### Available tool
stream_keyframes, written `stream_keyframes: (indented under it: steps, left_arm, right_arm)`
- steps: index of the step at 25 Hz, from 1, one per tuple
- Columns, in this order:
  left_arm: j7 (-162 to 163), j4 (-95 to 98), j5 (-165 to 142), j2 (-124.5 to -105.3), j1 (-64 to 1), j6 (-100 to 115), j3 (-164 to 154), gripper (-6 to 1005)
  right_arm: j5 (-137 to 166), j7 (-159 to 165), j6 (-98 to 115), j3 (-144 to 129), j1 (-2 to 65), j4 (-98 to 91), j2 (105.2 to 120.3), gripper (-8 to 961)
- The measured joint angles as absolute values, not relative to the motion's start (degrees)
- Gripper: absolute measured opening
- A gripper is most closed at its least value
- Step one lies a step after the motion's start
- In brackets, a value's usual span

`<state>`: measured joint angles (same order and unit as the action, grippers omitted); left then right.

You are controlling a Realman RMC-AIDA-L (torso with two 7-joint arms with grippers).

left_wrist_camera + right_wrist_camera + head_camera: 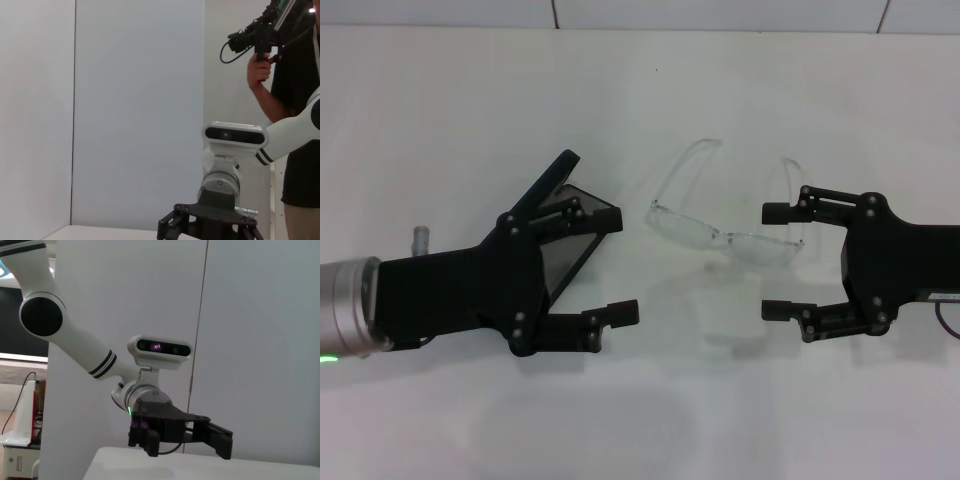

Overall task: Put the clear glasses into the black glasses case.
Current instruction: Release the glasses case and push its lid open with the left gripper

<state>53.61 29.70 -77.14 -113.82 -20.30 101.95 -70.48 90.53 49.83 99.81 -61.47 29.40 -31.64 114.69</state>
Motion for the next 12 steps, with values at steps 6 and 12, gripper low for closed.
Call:
stream_keyframes:
  steps: [6, 12]
  left_arm:
    - [53.6, 29.7, -77.1, -113.82, -20.4, 102.0, -70.5, 869]
    - [54.8, 29.5, -77.2, -114.51, -20.4, 101.7, -66.1, 862]
  right_arm:
    - [90.5, 49.3, 99.8, -61.5, 29.4, -31.7, 114.69, 857]
    - [90.5, 48.5, 99.8, -61.6, 29.4, -31.7, 115.00, 856]
